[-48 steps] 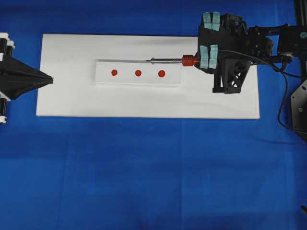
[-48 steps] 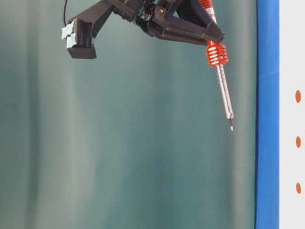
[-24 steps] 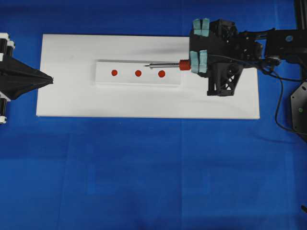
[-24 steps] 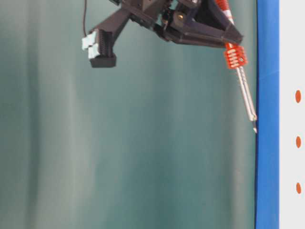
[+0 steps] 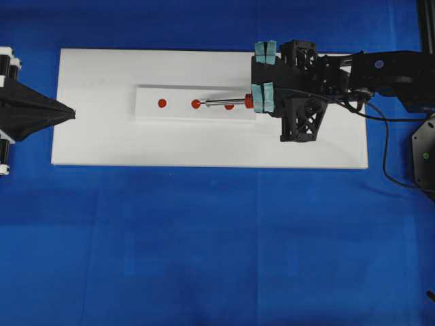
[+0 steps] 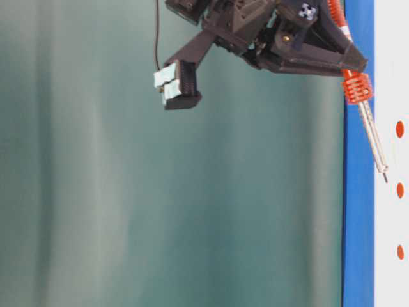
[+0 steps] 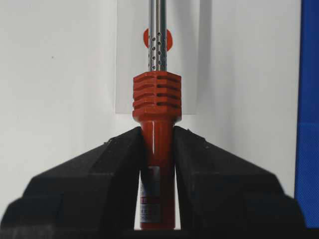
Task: Touch the tip of the soldering iron to the mark.
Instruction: 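Hold the iron tip on the middle red dot, then lift the iron off the middle dot and move it rightward, then lower the iron tip onto the rightmost red dot, then hold the iron tip on the rightmost red dot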
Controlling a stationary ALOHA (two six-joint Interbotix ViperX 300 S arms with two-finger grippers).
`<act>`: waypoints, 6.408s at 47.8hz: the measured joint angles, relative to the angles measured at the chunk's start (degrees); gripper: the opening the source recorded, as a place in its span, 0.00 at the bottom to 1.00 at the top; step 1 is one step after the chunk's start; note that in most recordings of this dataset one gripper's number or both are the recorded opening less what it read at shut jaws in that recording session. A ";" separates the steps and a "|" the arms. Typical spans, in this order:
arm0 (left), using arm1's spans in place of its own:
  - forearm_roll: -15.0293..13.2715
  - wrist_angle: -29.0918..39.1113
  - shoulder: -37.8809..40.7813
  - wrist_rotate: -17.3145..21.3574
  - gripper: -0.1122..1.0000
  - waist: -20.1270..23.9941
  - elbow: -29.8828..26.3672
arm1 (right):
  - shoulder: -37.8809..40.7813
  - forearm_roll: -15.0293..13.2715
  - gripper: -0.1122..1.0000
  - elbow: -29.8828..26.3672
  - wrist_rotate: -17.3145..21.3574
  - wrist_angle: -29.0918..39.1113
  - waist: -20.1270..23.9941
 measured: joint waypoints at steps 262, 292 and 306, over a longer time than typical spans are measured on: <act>0.00 -0.44 0.00 -0.18 0.10 -0.79 0.00 | -18.63 -0.18 0.16 3.52 0.79 15.12 -1.32; 0.00 -0.62 0.00 -0.18 0.10 -0.79 0.00 | -8.79 -0.18 0.16 6.86 0.79 7.82 -1.32; 0.09 -0.79 0.00 -0.18 0.10 -0.79 0.00 | -6.77 -0.09 0.16 7.29 1.05 4.92 -1.32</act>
